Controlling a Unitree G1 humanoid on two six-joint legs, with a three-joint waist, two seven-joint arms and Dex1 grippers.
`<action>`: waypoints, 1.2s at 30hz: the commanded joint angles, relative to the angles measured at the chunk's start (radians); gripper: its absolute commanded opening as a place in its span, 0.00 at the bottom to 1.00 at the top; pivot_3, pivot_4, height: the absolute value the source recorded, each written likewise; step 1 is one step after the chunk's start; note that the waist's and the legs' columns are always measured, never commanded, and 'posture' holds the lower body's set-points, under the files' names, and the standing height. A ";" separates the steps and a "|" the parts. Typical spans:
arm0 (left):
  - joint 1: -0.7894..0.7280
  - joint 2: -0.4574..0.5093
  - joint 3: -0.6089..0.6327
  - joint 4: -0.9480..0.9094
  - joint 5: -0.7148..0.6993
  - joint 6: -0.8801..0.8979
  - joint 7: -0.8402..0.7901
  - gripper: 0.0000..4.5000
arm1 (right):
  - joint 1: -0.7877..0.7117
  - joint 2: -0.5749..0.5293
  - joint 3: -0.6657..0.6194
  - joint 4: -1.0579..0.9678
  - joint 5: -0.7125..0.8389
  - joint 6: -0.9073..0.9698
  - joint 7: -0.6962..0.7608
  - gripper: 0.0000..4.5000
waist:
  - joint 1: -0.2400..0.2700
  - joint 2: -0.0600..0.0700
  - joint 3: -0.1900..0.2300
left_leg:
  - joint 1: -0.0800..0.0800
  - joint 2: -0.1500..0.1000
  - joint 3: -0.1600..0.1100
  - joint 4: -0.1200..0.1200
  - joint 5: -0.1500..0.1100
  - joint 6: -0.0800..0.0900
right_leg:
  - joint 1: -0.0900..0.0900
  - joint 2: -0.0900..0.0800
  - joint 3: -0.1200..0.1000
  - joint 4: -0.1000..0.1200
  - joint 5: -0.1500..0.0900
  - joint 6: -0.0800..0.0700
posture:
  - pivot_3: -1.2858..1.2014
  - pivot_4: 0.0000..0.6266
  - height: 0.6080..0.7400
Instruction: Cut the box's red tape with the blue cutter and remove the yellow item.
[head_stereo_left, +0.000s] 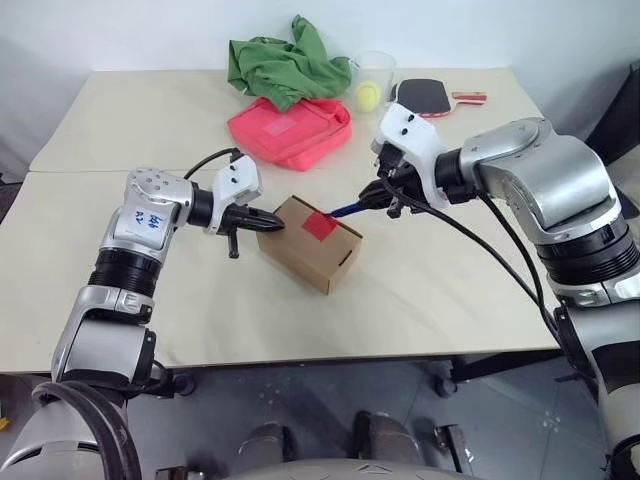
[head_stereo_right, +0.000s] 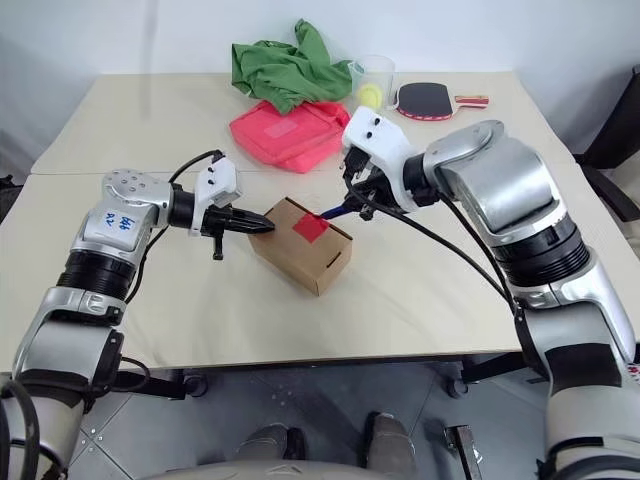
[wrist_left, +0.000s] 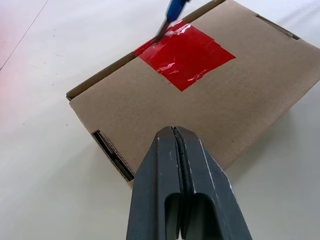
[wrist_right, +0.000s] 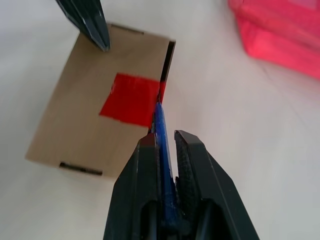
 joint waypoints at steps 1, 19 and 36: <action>0.035 -0.008 -0.035 -0.015 0.029 0.016 0.003 0.00 | -0.031 -0.023 0.004 -0.009 -0.026 -0.012 0.029 0.04 | 0.000 0.000 0.000 | 0.000 0.000 0.000 0.000 0.000 0.000 | 0.000 0.000 0.000 0.000 0.000 0.000 | 0.52 0.24 1.00; 0.036 -0.010 -0.035 -0.013 0.032 0.026 0.025 0.00 | -0.064 -0.145 0.024 0.027 -0.096 -0.082 0.204 0.04 | 0.001 0.000 0.000 | 0.000 0.000 0.000 0.001 0.000 0.000 | 0.001 0.000 0.000 0.000 0.000 0.000 | 0.52 0.24 1.00; 0.004 -0.023 -0.037 0.049 0.036 -0.012 0.017 0.00 | -0.039 -0.244 -0.277 -0.020 0.011 0.011 0.173 0.04 | 0.006 0.000 0.000 | 0.001 0.001 0.001 0.004 0.000 0.000 | 0.001 0.000 0.001 0.001 0.000 0.000 | 0.52 0.24 1.00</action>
